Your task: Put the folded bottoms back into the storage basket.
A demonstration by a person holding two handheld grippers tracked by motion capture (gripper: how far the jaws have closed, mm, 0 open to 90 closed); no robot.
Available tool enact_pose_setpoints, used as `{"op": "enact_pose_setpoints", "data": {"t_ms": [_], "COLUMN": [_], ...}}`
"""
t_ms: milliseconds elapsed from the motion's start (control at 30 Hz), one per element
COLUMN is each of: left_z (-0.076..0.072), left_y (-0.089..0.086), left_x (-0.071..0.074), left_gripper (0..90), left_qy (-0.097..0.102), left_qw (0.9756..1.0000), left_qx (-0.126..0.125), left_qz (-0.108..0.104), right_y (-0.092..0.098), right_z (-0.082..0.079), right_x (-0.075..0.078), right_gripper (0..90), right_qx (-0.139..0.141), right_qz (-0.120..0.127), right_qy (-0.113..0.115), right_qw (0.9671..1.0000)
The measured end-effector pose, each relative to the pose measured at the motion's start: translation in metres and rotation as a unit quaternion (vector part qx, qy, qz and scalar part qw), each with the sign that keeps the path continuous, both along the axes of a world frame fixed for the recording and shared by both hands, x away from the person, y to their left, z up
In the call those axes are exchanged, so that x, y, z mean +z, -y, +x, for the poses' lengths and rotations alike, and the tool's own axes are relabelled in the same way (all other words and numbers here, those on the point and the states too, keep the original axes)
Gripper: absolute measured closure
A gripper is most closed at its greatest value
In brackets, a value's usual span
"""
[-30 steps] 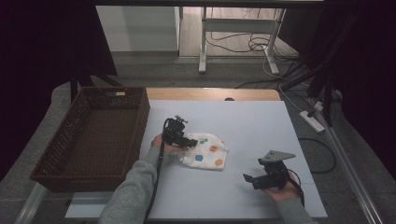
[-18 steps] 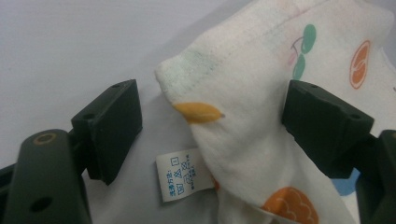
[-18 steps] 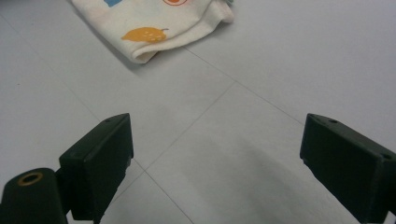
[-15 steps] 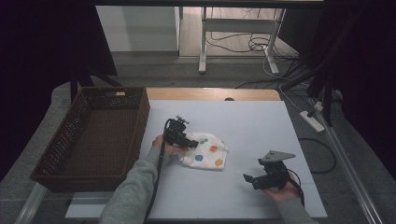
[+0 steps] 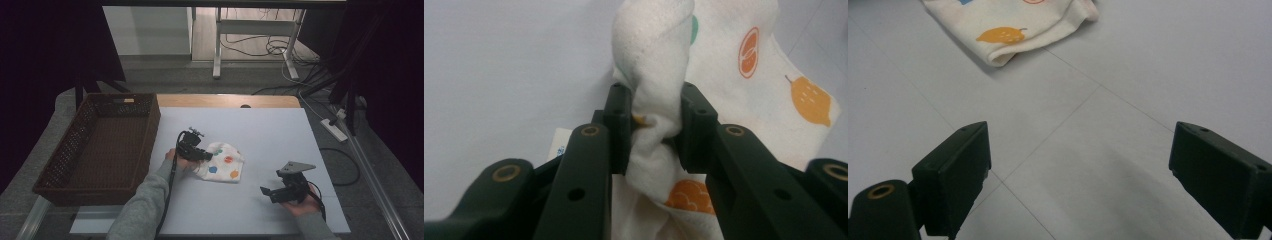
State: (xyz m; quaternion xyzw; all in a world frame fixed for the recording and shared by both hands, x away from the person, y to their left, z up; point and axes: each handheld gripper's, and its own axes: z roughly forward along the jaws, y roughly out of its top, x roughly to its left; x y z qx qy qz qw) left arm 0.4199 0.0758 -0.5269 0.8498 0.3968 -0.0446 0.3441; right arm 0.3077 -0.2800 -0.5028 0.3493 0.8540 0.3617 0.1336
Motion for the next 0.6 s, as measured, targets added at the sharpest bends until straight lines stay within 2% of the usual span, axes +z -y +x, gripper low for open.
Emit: {"op": "enact_pose_setpoints", "data": {"t_ms": [600], "left_z": [-0.015], "left_y": [-0.004], "left_x": [0.016], "left_gripper": [71.2], "left_qy": [0.037], "left_qw": [0.999], "left_qx": [0.0], "left_qz": [-0.024], "right_y": [0.0], "right_z": [0.0], "right_x": [0.0], "right_gripper": [9.8], "right_qx": [-0.001], "right_qz": [-0.001], "right_qy": [0.002], "right_qw": [1.0]}}
